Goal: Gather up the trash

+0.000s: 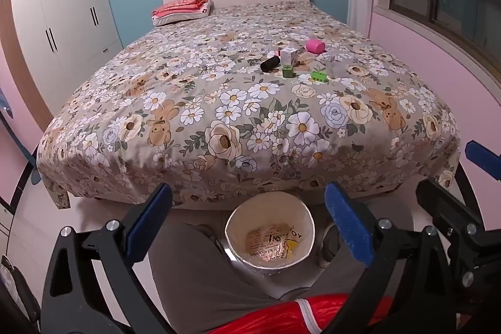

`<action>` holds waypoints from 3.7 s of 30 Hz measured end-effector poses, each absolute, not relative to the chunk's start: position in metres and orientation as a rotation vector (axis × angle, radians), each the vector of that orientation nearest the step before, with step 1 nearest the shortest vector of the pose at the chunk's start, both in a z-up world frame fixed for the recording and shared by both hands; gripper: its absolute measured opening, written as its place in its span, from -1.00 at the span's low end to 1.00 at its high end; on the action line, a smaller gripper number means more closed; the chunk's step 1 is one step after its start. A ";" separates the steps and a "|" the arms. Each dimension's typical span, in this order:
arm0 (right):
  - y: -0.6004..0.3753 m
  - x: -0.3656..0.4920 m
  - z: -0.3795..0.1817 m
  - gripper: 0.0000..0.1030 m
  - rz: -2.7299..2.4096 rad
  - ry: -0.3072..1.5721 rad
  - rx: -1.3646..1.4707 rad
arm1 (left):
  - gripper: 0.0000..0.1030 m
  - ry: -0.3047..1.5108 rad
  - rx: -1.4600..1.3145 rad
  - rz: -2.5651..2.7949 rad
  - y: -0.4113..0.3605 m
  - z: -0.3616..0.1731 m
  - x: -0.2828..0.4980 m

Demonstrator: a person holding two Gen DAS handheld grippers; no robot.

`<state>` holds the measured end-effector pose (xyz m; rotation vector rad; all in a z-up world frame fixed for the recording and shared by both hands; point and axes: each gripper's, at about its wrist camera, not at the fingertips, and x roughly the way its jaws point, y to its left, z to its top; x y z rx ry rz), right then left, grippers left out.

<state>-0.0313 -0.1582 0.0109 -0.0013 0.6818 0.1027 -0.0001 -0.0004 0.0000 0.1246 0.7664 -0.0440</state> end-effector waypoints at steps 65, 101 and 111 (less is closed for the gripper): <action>-0.155 -0.031 0.011 0.93 0.111 0.684 0.011 | 0.86 0.766 0.120 -0.045 0.008 0.005 0.002; -0.159 -0.023 0.002 0.93 0.106 0.692 0.004 | 0.86 0.769 0.142 -0.058 0.003 -0.011 0.011; -0.177 0.014 0.005 0.93 0.082 0.687 0.015 | 0.86 0.792 0.164 -0.128 -0.019 -0.014 0.061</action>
